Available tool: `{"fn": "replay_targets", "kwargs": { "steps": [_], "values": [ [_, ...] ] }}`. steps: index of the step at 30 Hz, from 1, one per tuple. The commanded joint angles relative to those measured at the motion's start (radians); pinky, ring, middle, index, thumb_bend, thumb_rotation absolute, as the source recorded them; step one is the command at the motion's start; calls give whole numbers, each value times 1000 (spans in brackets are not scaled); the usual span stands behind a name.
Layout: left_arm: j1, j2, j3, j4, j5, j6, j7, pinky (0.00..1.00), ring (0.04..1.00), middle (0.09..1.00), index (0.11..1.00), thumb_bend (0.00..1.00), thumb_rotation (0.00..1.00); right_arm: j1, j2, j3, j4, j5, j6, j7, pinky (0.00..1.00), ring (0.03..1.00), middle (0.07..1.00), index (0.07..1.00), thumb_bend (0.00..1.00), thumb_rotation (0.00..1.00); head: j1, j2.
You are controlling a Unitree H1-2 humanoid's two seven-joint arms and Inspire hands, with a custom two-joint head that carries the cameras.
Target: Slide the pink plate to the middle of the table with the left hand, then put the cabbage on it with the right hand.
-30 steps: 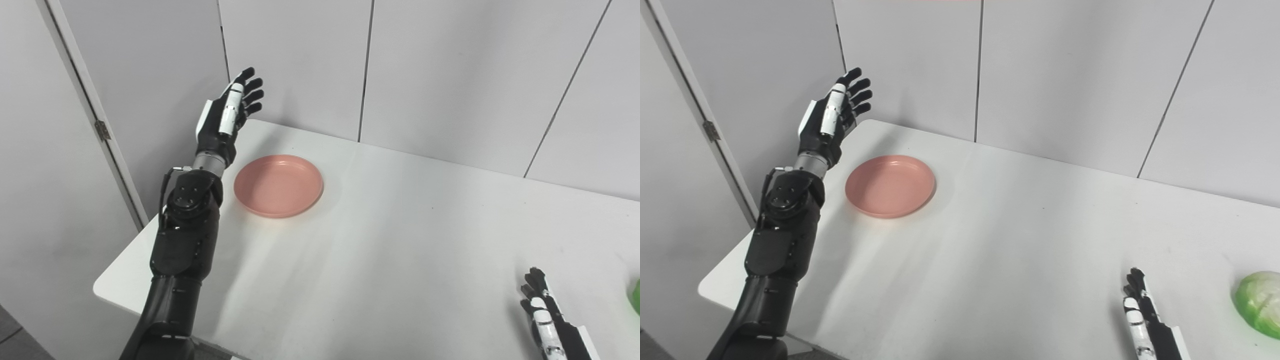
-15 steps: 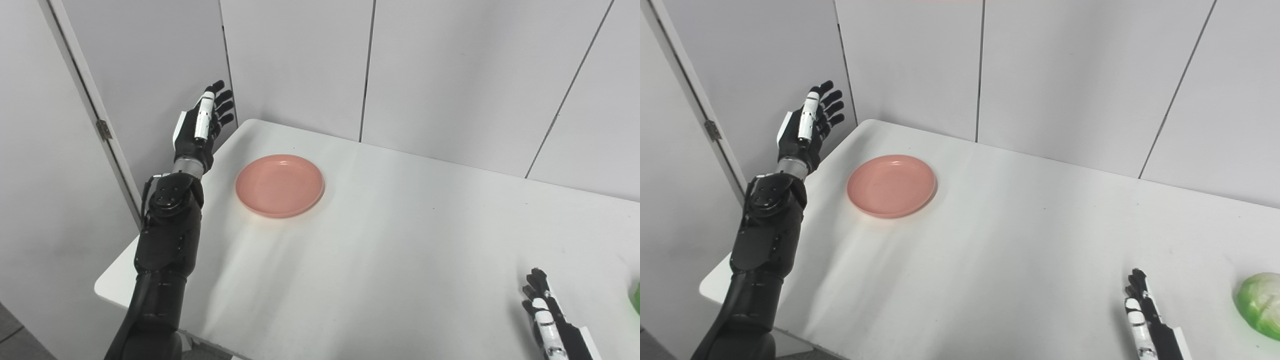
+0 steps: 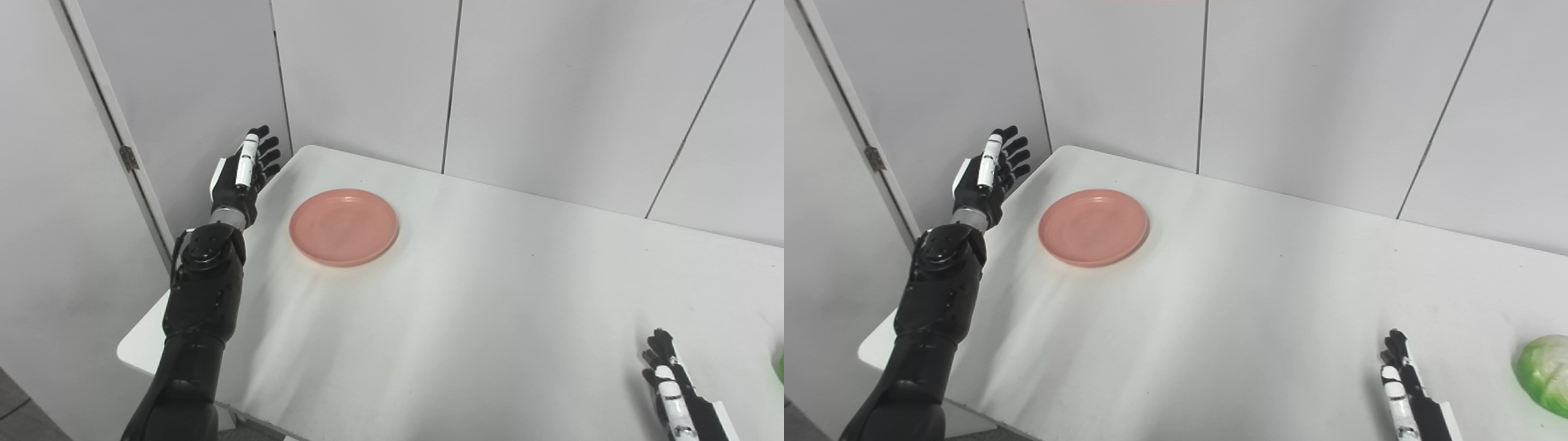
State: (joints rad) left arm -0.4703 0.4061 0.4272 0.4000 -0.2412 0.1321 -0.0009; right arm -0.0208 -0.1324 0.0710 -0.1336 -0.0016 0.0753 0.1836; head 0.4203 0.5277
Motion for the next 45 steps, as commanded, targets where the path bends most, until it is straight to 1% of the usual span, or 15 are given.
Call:
{"fn": "replay_targets", "kwargs": {
  "steps": [1,6,10,16,18,22,29,33,37,39,42,45],
  "values": [
    [-47,40,4,-4,1,-50,10,880,893,892,876,384,1000,-18,-1,-2,-34,4,1,-3,1000,1000,1000,1000,14,1000,-1,3],
    [-46,33,-1,28,4,-56,15,879,887,889,871,379,1000,-17,1,-2,-44,-4,11,-8,1000,1000,1000,1000,10,1000,0,5],
    [-45,29,-8,53,3,-60,14,875,888,889,877,379,1000,-17,1,-3,-39,-2,5,-7,1000,1000,1000,1000,15,1000,-2,7],
    [-49,22,-27,114,5,-82,12,876,891,894,888,368,1000,-18,0,-2,-39,-6,4,-7,1000,1000,1000,1000,13,1000,-5,9],
    [-52,19,-35,133,10,-76,17,879,889,892,888,374,1000,-18,-1,-1,-38,-6,4,-6,1000,1000,1000,1000,18,1000,-6,10],
    [-55,8,-42,170,5,-87,22,883,886,887,881,375,1000,-17,1,-3,-41,-2,13,-7,1000,1000,1000,1000,27,1000,-8,12],
    [-53,-9,-56,209,2,-97,26,894,891,887,885,352,1000,-17,-1,-3,-36,1,1,-4,1000,1000,1000,1000,26,1000,-9,16],
    [-45,-16,-78,224,18,-97,33,882,883,882,883,363,1000,-19,-1,-4,-31,2,-6,-3,1000,1000,1000,1000,24,1000,-10,18],
    [-26,-42,-87,220,7,-113,24,876,883,879,877,353,1000,-19,1,-6,-34,6,3,-4,1000,1000,1000,1000,36,1000,-15,22],
    [-15,-56,-94,217,8,-119,21,868,880,880,876,357,1000,-19,1,-7,-33,8,6,-4,1000,1000,1000,1000,35,1000,-17,25],
    [4,-74,-116,204,17,-123,11,881,888,884,879,374,1000,-19,-2,-4,-30,-2,-3,-5,1000,1000,1000,1000,41,1000,-22,29],
    [14,-92,-123,193,4,-122,10,887,888,882,874,384,1000,-21,-2,-4,-27,-1,-3,-5,1000,1000,1000,1000,60,1000,-27,32]
  ]
}}
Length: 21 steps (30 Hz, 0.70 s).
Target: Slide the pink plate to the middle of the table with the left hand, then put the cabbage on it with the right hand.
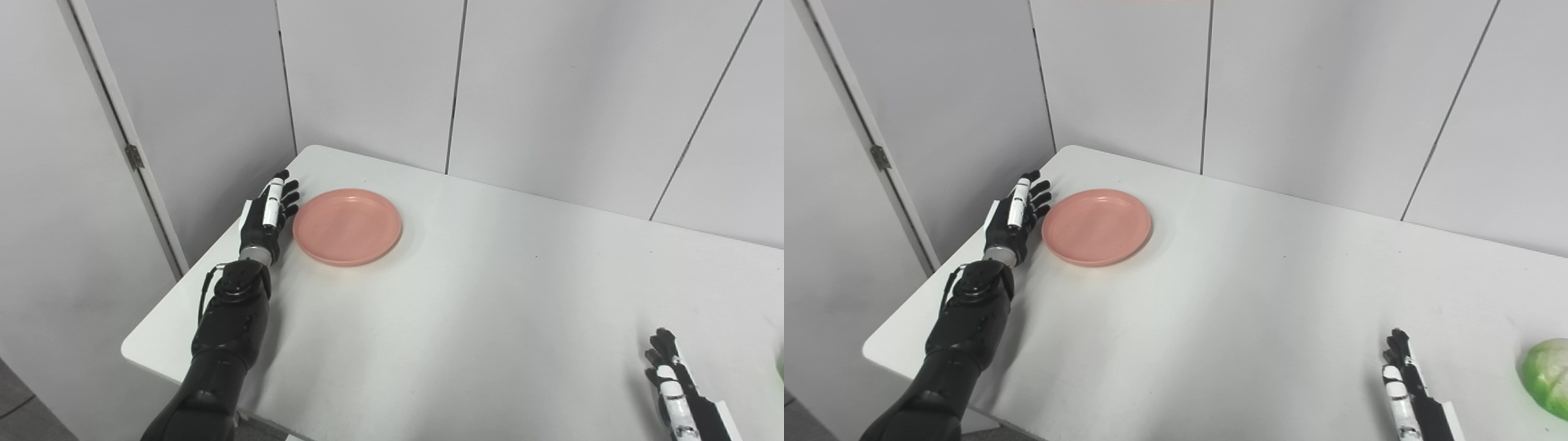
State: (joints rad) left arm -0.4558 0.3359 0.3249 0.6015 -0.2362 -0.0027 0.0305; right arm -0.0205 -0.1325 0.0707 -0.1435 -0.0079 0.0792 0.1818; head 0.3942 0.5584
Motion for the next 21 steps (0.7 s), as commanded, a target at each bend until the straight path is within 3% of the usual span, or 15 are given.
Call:
{"fn": "replay_targets", "kwargs": {
  "steps": [1,16,21],
  "values": [
    [3,-29,-23,-15,-6,13,-25,892,890,883,875,382,1000,-21,0,-4,-19,6,-3,-4,1000,1000,1000,1000,64,1000,-5,4],
    [54,-126,-66,-99,-59,45,-75,899,893,889,877,373,1000,-19,10,-2,-20,0,-2,-14,1000,1000,1000,1000,93,1000,-44,32],
    [66,-172,-78,-139,-98,115,-90,911,908,902,891,366,1000,-16,13,3,-23,-15,-7,-19,1000,1000,1000,1000,132,1000,-72,44]
  ]
}}
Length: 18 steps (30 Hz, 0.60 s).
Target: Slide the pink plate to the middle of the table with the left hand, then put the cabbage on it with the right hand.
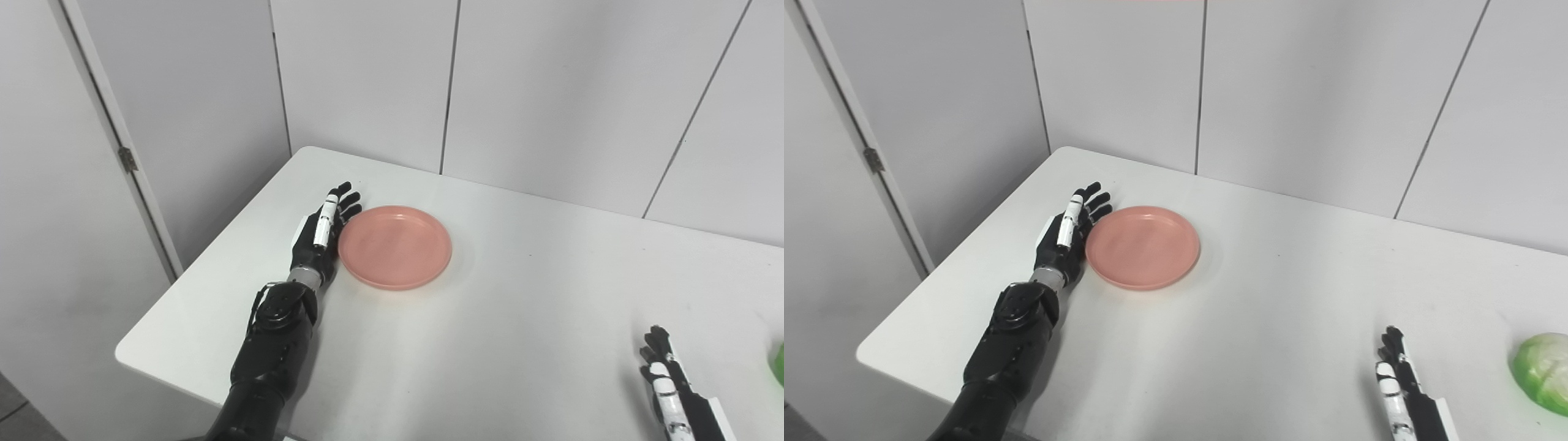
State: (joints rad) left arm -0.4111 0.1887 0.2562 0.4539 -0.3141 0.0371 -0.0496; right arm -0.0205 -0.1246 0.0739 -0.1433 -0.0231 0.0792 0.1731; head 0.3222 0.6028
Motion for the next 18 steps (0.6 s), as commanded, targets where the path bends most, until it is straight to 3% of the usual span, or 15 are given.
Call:
{"fn": "replay_targets", "kwargs": {
  "steps": [1,6,13,18],
  "values": [
    [23,-36,-11,1,-27,85,-13,906,903,899,888,361,1000,-15,6,0,-24,-3,-4,-11,1000,1000,1000,1000,138,1000,-5,2],
    [35,-80,-29,-37,-52,128,-25,899,896,895,888,354,1000,-15,8,7,-16,-19,-23,-14,1000,990,1000,1000,188,1000,-38,13],
    [65,-124,-84,-142,-62,213,-42,913,905,906,899,324,1000,-17,23,17,-6,-33,-24,-24,988,984,1000,1000,227,1000,-142,39],
    [102,-181,-106,-191,-98,263,-60,972,945,942,934,304,1000,-19,32,26,10,-51,-30,-34,973,979,999,1000,303,1000,-200,50]
  ]
}}
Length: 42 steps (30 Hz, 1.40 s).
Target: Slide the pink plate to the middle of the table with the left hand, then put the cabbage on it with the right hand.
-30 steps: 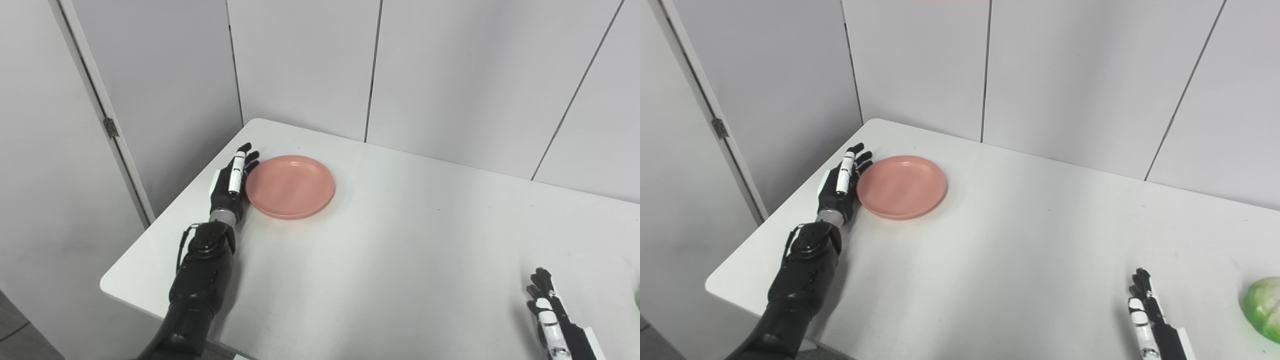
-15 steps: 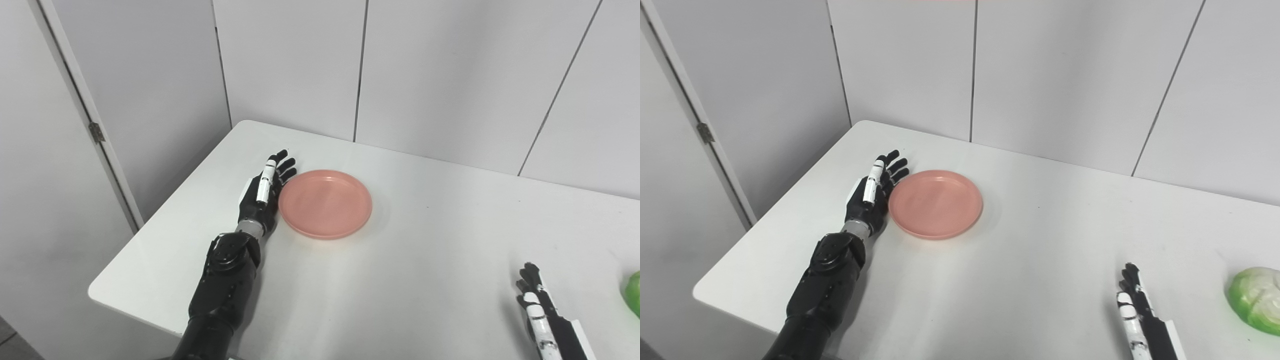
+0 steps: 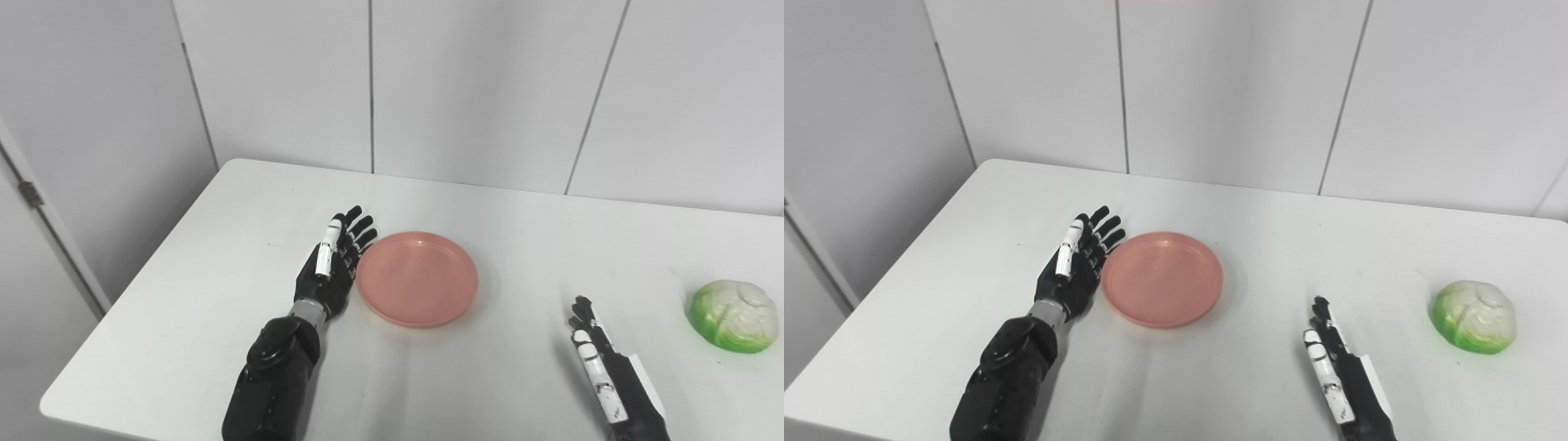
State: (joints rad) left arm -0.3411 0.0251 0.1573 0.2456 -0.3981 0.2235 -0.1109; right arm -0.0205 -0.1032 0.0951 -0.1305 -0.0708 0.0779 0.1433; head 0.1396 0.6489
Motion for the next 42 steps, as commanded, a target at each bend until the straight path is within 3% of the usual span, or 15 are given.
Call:
{"fn": "replay_targets", "kwargs": {
  "steps": [1,13,29,35,38,42],
  "values": [
    [39,-29,-7,11,-25,85,-2,976,947,943,936,303,1000,-19,14,7,-1,-4,-32,-8,973,978,999,1000,304,1000,-40,8],
    [85,-50,-53,-18,-25,86,-44,958,942,937,926,310,1000,-18,40,28,25,-33,-46,-36,970,965,987,990,386,1000,-184,28],
    [97,-49,-34,30,-23,54,-60,897,895,900,897,352,996,-13,36,13,12,-38,-42,-60,964,981,993,989,364,1000,-304,35],
    [96,-51,-35,41,-25,35,-73,901,899,906,900,348,1000,-21,3,14,-59,-180,-12,-103,902,962,971,974,490,1000,-351,27],
    [94,-52,-28,50,-35,32,-79,906,905,911,905,346,995,-36,-19,10,-110,-266,14,-113,908,946,961,969,647,1000,-366,23],
    [88,-39,-18,97,-41,3,-108,903,898,903,896,355,979,-65,-41,-13,-176,-334,46,-117,879,926,948,954,752,981,-425,6]
  ]
}}
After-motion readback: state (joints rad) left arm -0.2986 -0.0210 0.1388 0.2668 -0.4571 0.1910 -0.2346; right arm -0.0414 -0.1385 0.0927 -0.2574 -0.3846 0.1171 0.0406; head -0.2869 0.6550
